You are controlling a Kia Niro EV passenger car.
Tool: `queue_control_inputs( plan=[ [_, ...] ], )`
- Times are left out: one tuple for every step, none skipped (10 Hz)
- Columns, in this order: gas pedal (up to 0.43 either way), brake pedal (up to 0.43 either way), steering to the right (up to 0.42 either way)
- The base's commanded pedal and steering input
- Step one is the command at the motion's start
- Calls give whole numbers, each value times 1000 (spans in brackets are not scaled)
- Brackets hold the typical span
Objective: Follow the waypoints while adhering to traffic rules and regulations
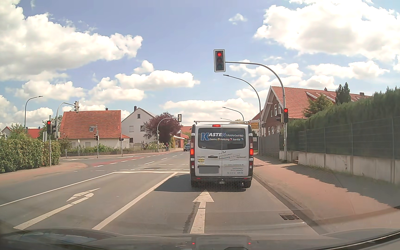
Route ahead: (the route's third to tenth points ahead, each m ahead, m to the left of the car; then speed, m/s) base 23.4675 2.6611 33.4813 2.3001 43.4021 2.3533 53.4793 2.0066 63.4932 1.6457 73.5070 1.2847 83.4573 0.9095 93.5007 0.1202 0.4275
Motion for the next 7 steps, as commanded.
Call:
queue_control_inputs(
  plan=[
    [0, 146, 3],
    [0, 134, 3],
    [0, 134, 3],
    [0, 128, 3],
    [0, 116, 3],
    [0, 91, 3],
    [0, 91, 3]
  ],
)
